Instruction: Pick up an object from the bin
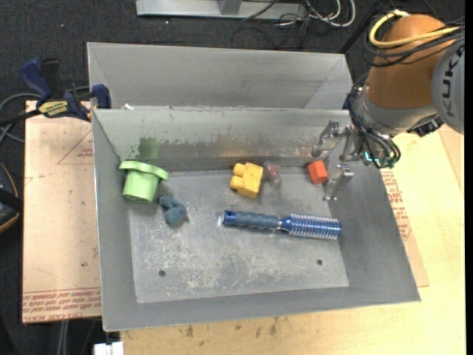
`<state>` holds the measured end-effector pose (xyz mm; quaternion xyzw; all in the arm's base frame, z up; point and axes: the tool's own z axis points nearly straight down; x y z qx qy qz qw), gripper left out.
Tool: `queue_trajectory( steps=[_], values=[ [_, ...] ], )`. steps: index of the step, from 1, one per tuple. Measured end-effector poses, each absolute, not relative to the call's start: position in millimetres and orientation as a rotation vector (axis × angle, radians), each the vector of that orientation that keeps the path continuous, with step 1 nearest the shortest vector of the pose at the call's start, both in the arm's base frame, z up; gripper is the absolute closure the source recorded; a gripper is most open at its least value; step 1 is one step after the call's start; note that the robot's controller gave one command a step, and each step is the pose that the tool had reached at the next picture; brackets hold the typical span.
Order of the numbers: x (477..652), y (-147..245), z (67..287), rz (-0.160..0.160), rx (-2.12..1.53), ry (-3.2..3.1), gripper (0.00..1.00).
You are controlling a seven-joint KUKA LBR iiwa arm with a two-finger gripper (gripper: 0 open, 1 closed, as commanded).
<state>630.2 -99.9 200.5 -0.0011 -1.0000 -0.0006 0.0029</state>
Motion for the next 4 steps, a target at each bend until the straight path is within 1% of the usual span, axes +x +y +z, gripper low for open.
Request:
queue_trajectory(
  steps=[1,2,3,4],
  values=[
    [590.6,-54,76,0.003,0.400,-3.125,0.00],
    [582.3,-19,101,-0.002,0.521,-3.103,0.00],
    [567.9,1,110,-0.004,0.438,-3.112,0.00],
    [611.2,-70,76,-0.004,0.784,-3.051,0.00]
  ],
)
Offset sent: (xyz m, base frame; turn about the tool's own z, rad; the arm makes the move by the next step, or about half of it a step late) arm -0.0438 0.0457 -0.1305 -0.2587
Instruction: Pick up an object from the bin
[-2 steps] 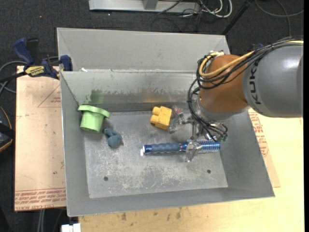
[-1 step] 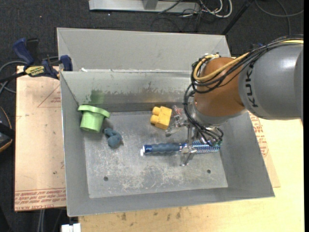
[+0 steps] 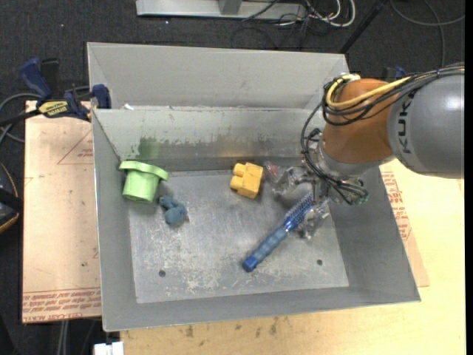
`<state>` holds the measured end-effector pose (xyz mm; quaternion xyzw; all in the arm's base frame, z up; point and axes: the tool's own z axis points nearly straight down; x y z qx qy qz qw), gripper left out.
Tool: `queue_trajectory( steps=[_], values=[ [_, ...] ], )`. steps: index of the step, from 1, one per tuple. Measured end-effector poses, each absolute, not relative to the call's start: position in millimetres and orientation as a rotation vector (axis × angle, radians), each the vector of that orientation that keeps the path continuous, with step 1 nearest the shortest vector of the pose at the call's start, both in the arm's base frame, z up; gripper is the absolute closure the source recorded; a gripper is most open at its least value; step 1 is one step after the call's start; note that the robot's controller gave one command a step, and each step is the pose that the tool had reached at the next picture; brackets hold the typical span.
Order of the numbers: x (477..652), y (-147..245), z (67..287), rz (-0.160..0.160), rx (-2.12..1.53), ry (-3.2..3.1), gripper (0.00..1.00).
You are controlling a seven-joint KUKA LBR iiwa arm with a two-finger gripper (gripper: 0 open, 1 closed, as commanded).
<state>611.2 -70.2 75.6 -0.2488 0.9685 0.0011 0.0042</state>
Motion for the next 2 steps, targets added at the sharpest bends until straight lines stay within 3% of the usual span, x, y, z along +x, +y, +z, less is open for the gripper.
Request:
queue_trajectory(
  steps=[1,2],
  values=[
    [613.4,-69.4,78.2,0.001,-0.778,3.037,0.00],
    [615.1,-69.7,80.3,-0.002,-0.775,3.033,1.00]
  ],
)
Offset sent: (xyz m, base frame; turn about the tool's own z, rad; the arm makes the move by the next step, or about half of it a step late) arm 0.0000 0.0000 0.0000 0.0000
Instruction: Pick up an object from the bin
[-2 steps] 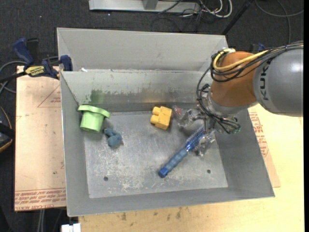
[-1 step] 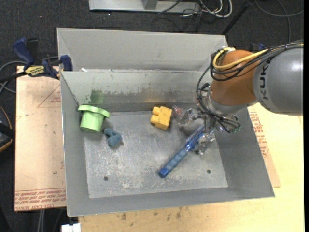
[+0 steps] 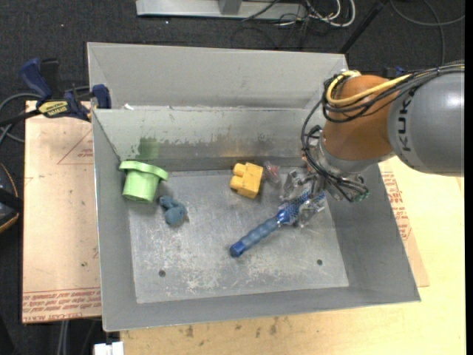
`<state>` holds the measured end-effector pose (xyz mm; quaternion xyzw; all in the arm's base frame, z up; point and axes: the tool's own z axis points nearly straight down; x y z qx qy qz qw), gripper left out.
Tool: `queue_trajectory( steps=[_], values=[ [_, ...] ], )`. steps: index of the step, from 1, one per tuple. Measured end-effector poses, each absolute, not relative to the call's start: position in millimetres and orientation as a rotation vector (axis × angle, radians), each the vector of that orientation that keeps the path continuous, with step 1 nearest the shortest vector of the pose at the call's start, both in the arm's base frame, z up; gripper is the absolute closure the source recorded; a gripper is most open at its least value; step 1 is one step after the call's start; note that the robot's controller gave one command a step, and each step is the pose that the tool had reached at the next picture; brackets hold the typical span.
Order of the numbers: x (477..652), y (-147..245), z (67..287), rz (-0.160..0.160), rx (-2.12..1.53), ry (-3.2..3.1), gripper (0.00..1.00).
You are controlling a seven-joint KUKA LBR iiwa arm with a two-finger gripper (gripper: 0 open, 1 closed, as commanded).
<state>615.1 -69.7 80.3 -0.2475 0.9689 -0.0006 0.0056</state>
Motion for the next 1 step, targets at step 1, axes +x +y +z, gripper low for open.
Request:
queue_trajectory(
  steps=[1],
  values=[
    [616.9,-69.0,124.4,-0.002,-0.774,3.037,1.00]
  ],
)
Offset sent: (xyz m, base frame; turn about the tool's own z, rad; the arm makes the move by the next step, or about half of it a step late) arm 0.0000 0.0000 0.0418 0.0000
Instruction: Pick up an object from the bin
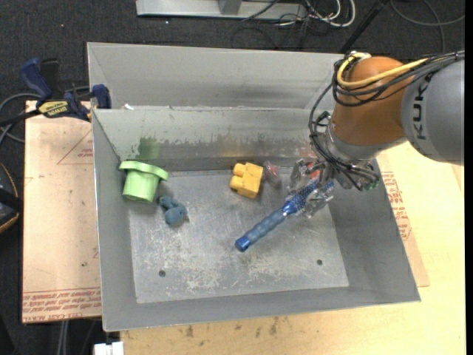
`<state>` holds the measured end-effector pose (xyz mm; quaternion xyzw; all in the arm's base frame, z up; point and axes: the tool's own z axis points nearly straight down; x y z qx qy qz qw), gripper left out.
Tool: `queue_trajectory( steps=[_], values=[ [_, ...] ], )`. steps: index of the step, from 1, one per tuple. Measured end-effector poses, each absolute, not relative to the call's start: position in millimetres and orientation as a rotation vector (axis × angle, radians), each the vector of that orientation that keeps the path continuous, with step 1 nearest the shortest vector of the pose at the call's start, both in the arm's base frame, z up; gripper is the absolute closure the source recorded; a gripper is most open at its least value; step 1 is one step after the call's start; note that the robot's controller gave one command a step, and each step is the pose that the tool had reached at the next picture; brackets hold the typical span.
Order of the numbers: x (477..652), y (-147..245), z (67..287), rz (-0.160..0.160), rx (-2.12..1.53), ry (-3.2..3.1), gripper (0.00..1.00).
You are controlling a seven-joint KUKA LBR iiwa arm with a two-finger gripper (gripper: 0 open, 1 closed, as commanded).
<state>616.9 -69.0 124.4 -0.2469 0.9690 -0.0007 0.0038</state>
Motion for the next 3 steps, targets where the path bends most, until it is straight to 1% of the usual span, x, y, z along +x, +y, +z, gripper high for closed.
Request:
queue_trajectory(
  steps=[1,3],
  values=[
    [617.7,-68,143,-0.001,-0.772,3.041,1.00],
    [619.1,-68,168,-0.001,-0.766,3.043,1.00]
  ],
)
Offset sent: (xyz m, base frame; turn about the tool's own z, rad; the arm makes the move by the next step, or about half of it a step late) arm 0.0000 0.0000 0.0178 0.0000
